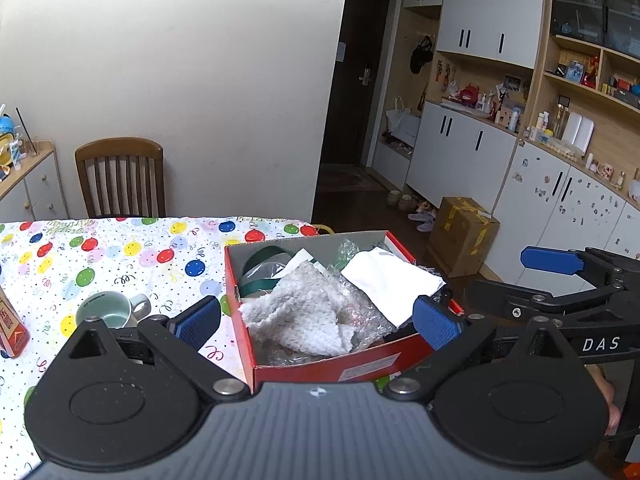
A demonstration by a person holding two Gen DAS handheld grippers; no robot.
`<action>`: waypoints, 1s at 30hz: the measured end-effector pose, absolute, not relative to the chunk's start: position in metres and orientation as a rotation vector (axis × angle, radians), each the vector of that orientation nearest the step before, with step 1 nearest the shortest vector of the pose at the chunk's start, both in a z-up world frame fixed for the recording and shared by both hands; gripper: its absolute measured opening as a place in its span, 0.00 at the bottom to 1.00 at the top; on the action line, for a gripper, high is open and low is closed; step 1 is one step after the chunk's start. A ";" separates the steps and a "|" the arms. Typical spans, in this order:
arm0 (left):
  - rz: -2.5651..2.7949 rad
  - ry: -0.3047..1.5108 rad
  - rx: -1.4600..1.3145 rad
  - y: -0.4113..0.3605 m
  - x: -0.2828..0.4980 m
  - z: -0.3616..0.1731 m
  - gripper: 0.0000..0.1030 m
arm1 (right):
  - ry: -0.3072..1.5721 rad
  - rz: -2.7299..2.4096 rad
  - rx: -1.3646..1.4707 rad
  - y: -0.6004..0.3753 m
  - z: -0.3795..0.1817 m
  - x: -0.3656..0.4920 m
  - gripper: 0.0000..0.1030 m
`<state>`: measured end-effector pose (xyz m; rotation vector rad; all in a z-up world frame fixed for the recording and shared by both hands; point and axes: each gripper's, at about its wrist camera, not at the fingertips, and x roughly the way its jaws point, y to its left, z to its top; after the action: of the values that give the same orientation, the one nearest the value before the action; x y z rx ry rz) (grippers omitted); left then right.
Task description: Organize soft objects
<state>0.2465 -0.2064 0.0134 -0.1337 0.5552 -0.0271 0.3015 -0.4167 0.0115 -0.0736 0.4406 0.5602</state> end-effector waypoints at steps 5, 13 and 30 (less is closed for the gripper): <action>-0.030 0.556 -0.142 -0.205 0.247 0.012 1.00 | 0.441 0.557 -0.072 -0.416 0.010 0.301 1.00; -0.015 0.542 -0.129 -0.205 0.244 0.013 1.00 | 0.435 0.559 -0.072 -0.413 0.011 0.299 1.00; 0.018 0.509 -0.093 -0.207 0.233 0.022 1.00 | 0.416 0.562 -0.081 -0.411 0.015 0.290 1.00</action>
<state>0.2331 -0.2069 0.0221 -0.0931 0.5090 0.0175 0.2905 -0.4115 0.0151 -0.0809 0.4163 0.5621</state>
